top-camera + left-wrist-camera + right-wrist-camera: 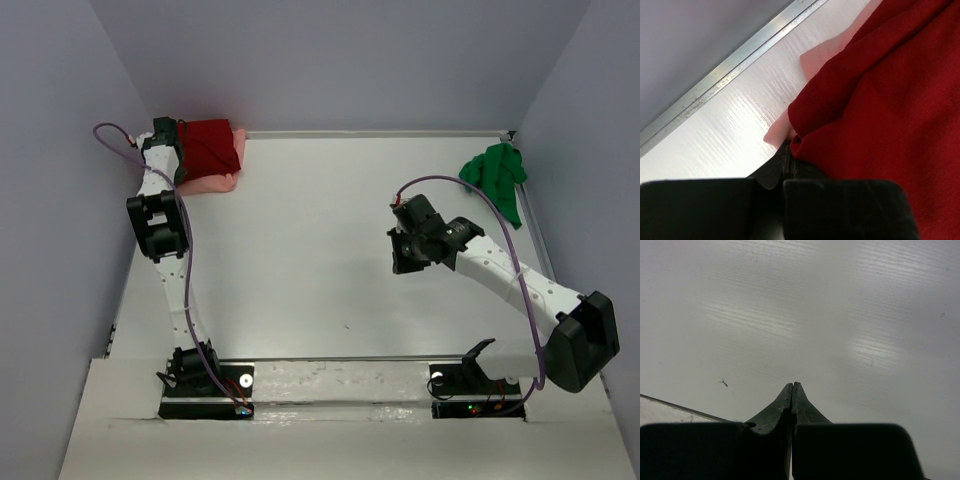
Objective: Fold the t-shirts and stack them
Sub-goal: Neatly place the folded tshirt to the corner
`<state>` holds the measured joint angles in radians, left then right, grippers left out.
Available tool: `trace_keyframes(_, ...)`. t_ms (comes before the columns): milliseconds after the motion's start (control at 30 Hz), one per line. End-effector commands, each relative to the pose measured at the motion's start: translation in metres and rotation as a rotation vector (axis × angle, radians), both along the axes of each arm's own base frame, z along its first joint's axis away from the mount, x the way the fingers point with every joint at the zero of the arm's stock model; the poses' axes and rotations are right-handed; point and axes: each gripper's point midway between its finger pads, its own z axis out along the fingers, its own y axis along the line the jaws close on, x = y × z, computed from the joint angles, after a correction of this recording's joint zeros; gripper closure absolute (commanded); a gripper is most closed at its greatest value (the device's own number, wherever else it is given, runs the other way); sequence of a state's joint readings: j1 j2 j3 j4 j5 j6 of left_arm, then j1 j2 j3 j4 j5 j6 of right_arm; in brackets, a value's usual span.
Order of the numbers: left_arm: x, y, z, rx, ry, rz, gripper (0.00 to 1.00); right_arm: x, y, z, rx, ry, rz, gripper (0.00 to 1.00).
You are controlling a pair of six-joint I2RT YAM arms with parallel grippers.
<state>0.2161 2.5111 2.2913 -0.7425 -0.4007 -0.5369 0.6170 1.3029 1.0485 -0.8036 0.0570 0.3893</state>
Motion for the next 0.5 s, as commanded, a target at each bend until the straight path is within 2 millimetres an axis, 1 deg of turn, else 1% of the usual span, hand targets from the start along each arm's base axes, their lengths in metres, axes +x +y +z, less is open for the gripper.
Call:
trace_keyframes(0, 0.001, 0.008, 0.035, 0.042, -0.049, 0.026, 1.0, 0.001, 0.003, 0.014, 0.022, -0.035, 0.001, 1.0)
trace_keyframes(33, -0.003, 0.003, 0.049, 0.061, -0.059, 0.034, 1.0, 0.001, 0.004, 0.016, 0.028, -0.036, 0.002, 1.0)
trace_keyframes(100, -0.007, -0.007, 0.062, 0.076, -0.071, 0.029, 1.0, 0.001, 0.005, 0.016, 0.036, -0.039, 0.003, 1.0)
trace_keyframes(133, -0.014, -0.017, 0.063, 0.077, -0.058, 0.026, 1.0, 0.0, 0.006, 0.016, 0.041, -0.037, 0.003, 1.0)
trace_keyframes(167, -0.021, -0.02, 0.077, 0.089, -0.076, 0.044, 1.0, 0.0, 0.007, 0.017, 0.047, -0.035, 0.001, 1.0)
trace_keyframes(200, -0.025, -0.024, 0.085, 0.099, -0.084, 0.048, 1.0, 0.0, 0.007, 0.019, 0.054, -0.038, 0.002, 1.0)
trace_keyframes(233, -0.029, -0.027, 0.106, 0.112, -0.118, 0.053, 1.0, -0.001, 0.008, 0.02, 0.062, -0.039, 0.001, 1.0)
trace_keyframes(333, -0.04, -0.038, 0.13, 0.131, -0.134, 0.061, 1.0, -0.002, 0.007, 0.03, 0.084, -0.067, 0.003, 1.0)
trace_keyframes(367, -0.047, -0.044, 0.149, 0.148, -0.152, 0.057, 1.0, -0.003, 0.005, 0.034, 0.083, -0.077, 0.001, 1.0)
trace_keyframes(400, -0.051, -0.046, 0.157, 0.168, -0.156, 0.061, 1.0, -0.002, 0.003, 0.035, 0.074, -0.085, -0.002, 1.0)
trace_keyframes(433, -0.06, -0.046, 0.174, 0.187, -0.178, 0.072, 1.0, -0.003, 0.002, 0.035, 0.068, -0.087, -0.002, 1.0)
trace_keyframes(467, -0.066, -0.047, 0.182, 0.211, -0.18, 0.081, 1.0, -0.002, 0.001, 0.036, 0.061, -0.088, -0.004, 1.0)
